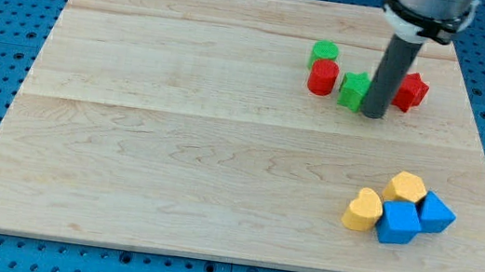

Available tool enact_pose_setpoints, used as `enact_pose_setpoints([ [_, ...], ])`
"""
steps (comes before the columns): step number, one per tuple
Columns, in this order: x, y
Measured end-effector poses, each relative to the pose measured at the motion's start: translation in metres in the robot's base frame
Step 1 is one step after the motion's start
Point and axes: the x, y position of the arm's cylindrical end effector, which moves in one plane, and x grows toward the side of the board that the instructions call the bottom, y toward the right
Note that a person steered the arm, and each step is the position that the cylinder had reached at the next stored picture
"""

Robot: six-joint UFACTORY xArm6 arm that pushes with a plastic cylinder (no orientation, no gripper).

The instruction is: Push the red star into the red circle

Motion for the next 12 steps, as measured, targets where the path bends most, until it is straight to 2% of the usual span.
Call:
enact_pose_setpoints([
  [1, -0.001, 0.002],
  [3, -0.001, 0.163],
  [4, -0.003, 0.198],
  [5, -0.009, 0.174],
  [6, -0.009, 0.125],
  [7, -0.018, 0.107],
  [8, -0.051, 0.115],
  [9, -0.06, 0.104],
  [10, -0.058, 0.105],
  [11, -0.058, 0.136],
  [12, -0.035, 0.149],
])
